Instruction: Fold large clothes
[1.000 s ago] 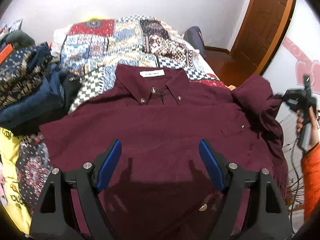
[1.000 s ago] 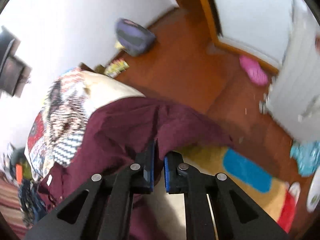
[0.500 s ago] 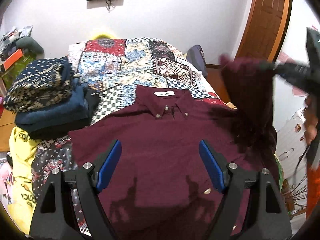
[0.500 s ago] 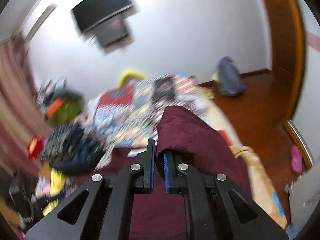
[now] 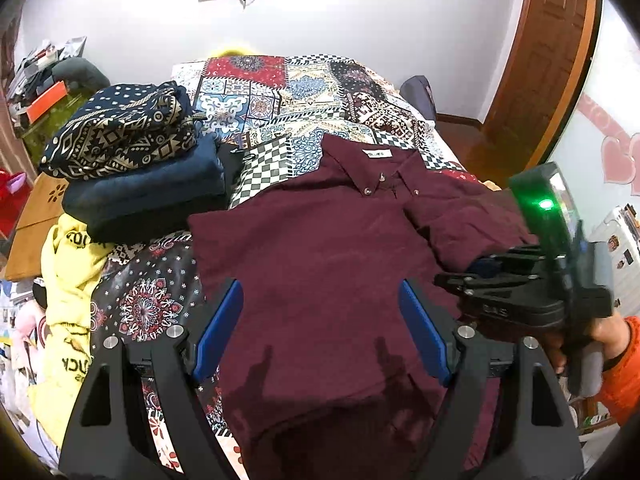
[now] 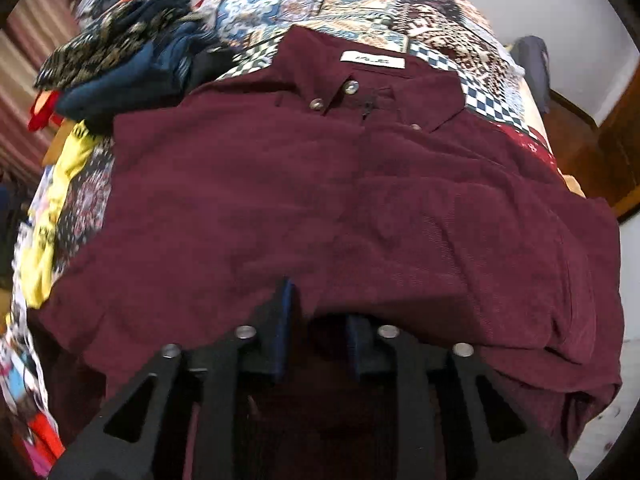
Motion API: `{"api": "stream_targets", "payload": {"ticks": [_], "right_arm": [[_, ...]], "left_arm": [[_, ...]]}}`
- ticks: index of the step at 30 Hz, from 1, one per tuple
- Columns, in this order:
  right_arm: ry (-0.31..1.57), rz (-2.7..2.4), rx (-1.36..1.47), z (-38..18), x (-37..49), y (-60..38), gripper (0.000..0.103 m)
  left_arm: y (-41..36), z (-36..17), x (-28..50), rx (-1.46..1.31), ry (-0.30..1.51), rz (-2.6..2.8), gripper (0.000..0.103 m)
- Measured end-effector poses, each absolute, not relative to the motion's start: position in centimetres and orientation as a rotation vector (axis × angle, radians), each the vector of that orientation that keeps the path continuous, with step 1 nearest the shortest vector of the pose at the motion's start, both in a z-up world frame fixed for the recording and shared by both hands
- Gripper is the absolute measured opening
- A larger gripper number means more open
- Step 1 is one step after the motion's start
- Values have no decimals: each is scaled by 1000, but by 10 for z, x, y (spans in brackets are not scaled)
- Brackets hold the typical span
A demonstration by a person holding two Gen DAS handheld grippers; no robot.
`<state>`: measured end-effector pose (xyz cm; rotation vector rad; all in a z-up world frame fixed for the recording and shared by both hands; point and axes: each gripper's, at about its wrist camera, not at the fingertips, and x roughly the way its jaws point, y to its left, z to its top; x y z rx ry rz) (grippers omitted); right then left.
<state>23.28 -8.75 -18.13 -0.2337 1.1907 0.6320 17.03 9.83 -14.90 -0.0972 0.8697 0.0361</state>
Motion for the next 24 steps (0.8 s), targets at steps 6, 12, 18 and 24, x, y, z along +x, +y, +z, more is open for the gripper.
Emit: {"api": "stream_targets", "payload": {"ticks": [6,12,18,24], "right_arm": [[1137,678,-214,-160,229,-111,35],[972,545,-180,-126,229,-178,49],[869,332,-232,-117,238,-241,51],[944,240,-129,-145,263,-285,52]], "left_arm": [[69,-129,189,-21,827,-5,79],[16,-114,217,123,781,-71,80],[-46,-130,254,232,850,-206,80],[-102,-169,286,327,953,-328,80]]}}
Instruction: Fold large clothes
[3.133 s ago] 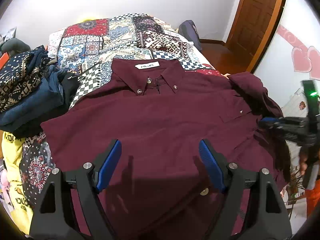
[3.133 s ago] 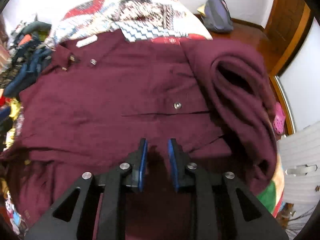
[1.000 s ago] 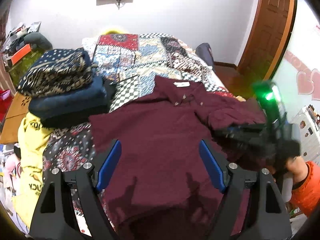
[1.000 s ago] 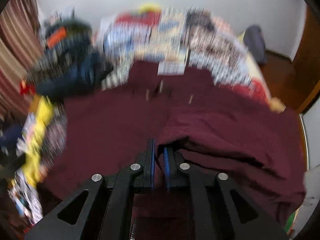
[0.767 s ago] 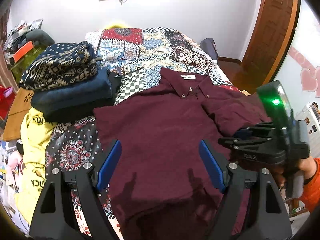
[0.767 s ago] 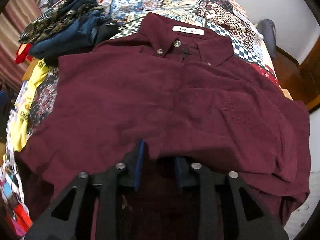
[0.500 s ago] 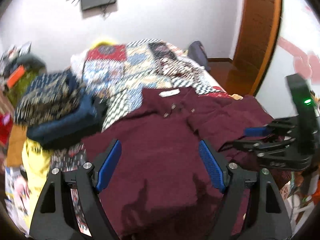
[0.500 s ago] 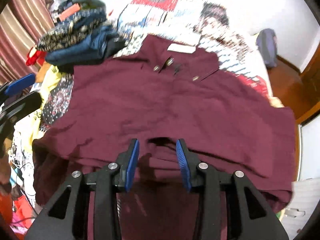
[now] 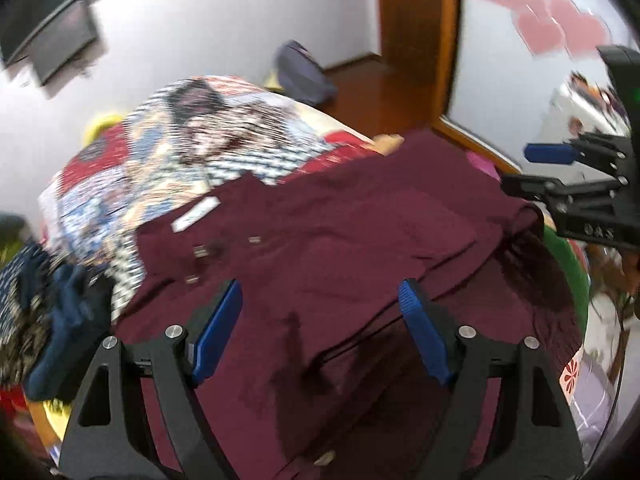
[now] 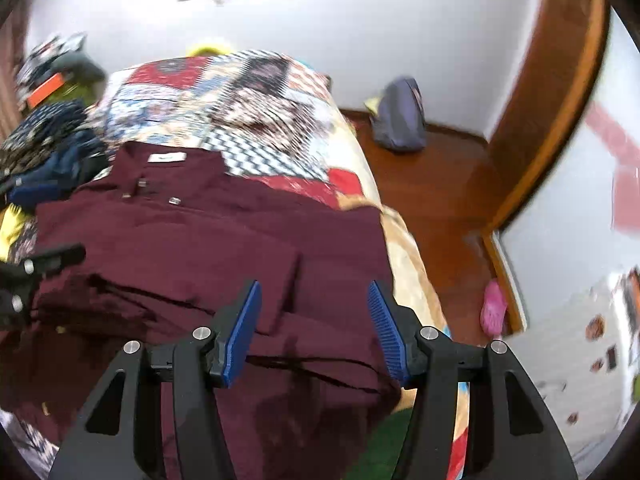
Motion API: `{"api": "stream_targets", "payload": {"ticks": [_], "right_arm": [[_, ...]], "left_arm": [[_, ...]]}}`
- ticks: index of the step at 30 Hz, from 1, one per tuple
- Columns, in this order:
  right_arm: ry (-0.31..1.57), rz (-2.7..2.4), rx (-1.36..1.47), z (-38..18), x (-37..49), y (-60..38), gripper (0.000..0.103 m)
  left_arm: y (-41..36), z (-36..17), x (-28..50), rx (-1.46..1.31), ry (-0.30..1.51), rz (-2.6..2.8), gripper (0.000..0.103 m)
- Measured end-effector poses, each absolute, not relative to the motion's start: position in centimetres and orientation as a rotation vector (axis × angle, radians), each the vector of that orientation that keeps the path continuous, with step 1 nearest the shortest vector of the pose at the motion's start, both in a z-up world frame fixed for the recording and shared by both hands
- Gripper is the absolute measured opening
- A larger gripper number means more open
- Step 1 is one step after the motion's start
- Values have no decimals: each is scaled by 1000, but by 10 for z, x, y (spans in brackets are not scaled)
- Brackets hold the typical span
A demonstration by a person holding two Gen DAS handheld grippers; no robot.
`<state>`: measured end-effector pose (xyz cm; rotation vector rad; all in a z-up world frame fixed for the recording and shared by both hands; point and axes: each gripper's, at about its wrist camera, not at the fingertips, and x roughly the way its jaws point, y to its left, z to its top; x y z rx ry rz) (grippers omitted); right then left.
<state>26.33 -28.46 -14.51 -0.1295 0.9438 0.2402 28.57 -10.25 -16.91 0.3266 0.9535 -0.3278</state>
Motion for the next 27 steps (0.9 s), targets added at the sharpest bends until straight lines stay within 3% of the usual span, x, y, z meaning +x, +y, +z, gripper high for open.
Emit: {"api": "stream_targets", "payload": {"ticks": [8,10,18,19,24,27], "right_arm": [[1132,185,18,-216,287,-311,52],[1154,182,67,-229,285,-316,56],[1167,180,164,-240,276,-331,64],[1170,181,173,-242,277,-333,64],[1176,178,199,-246,278,-336,65],[1177,169,176,-244,277,-333,65]], "left_arm": [[-150,-222,311,409,1103,-414,80],[-155,-236,314,410,1153,-440,80],[-168,-258,324,425,1199,-443,80],[-168,-258,325,422,1191,-447,73],[-162,-252,335,359,1169,-459,13],[-141,-231,338,200,1150,-482,9]]}}
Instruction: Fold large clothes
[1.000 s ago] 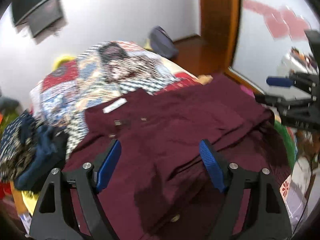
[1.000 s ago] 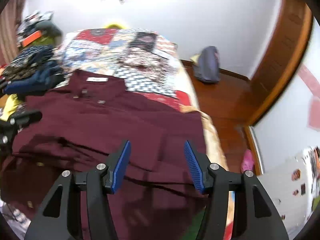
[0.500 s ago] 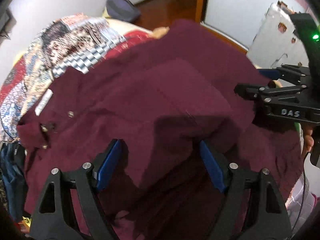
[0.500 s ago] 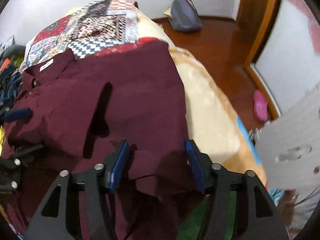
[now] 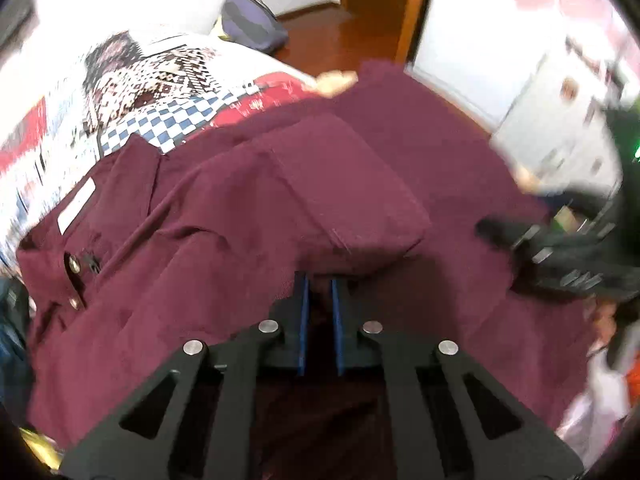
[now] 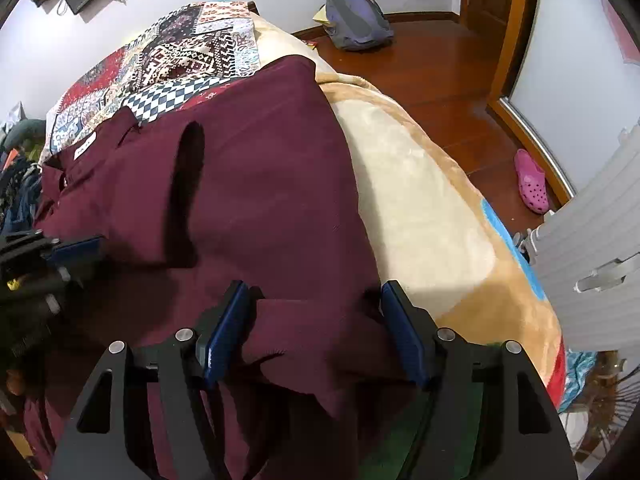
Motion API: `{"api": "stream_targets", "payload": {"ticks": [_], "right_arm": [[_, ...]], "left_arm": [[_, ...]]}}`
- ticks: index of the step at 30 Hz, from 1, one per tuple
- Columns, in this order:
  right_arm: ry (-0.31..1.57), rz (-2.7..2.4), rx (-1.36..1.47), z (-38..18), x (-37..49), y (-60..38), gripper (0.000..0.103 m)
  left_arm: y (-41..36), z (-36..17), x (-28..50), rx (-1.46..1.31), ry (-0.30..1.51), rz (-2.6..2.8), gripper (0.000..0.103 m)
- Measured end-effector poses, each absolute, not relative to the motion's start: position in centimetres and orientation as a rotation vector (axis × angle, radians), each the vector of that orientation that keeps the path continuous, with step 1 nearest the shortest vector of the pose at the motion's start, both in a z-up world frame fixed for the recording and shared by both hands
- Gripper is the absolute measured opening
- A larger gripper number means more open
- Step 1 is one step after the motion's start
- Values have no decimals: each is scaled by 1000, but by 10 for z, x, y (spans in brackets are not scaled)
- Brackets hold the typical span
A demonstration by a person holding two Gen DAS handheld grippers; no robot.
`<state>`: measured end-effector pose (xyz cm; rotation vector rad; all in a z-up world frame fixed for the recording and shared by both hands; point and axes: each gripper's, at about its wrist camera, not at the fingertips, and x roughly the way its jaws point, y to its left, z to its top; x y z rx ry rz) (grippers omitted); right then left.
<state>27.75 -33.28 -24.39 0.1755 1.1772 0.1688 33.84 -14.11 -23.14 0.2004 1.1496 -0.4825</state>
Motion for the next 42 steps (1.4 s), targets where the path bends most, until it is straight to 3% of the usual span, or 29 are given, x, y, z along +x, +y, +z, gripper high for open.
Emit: {"api": "stream_targets", "payload": {"ticks": [4,9,15,25,31,33,38,42], "right_arm": [[1185,160,151,-242,279,-330,65],[1189,151,132,-234,283,-326,65],[1142,166,107,-215,283,-312,65],[1113,148,14,-213,281,-285,68],[1130,130,-24,-214,278,-284,68],[1129,127,-15,-212,276,-285,68],[1108,125,28,-197,272,-286,68],[1073,138,53,-186,269,-280,67]], "left_arm": [[-107,-186,335,63,1048,-467,2],[-46,-116,313,-53,887,-392,2],[26,-83,277,-151,796,-260,2],[121,-126,201,-280,820,-47,0],[161,-185,175,-386,972,14,0],[172,-198,174,-433,1013,19,6],[193,-212,185,-544,1025,33,47],[202,-225,206,-698,1037,-40,51]]}}
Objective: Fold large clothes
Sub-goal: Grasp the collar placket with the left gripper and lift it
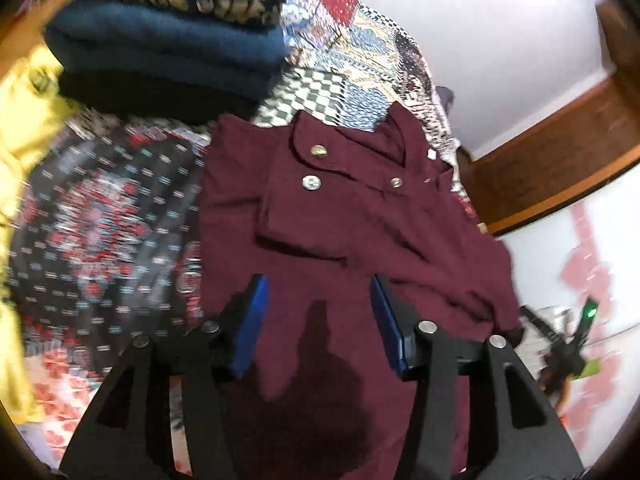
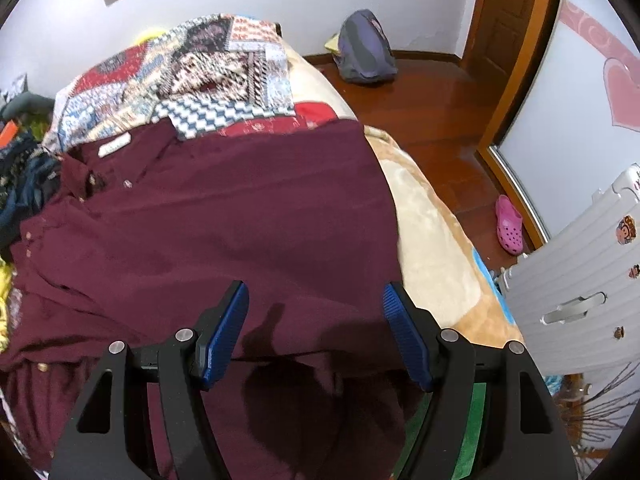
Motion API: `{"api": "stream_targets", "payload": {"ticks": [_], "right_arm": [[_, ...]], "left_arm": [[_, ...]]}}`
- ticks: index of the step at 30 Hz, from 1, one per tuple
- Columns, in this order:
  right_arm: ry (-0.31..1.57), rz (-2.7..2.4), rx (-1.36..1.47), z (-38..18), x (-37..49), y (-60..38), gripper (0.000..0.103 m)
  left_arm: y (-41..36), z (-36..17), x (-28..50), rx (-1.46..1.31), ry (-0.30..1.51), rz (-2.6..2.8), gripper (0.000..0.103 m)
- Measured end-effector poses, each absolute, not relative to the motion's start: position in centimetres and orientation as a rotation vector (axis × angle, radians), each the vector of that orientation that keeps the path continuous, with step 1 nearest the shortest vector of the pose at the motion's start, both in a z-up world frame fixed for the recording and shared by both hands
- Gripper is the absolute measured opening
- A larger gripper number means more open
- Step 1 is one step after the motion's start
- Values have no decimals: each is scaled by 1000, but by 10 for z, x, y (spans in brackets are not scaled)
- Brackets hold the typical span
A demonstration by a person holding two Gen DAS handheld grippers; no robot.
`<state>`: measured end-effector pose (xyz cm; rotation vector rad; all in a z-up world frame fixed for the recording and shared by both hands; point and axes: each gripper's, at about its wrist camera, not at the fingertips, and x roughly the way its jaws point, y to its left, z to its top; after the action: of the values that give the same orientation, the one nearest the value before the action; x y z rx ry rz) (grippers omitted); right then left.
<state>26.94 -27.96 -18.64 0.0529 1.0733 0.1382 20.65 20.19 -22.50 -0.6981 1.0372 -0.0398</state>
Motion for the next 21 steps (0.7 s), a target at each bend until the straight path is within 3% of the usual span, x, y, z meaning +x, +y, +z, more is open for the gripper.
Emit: {"api": "stream_targets", "payload": {"ticks": [15,16,17,18,21], "right_arm": [[1050,196,-34,-185,276,-234,67],[1053,200,-36,-186,277,-232,67],[1056,205,-37,-186,277,-230,67],[1058,210,-39,-187,277,-229,67],[1055,215,-47,-184,275,-228,67]], "left_arm": [[224,-281,273,-882,1092,-13,50],[224,-278,276,-858,1085,5,41],[224,-277,278,-828,1083,20,23],[221,-272,281,-775,1080,41,14],[216,-257,282,-718,1052,38,8]]}}
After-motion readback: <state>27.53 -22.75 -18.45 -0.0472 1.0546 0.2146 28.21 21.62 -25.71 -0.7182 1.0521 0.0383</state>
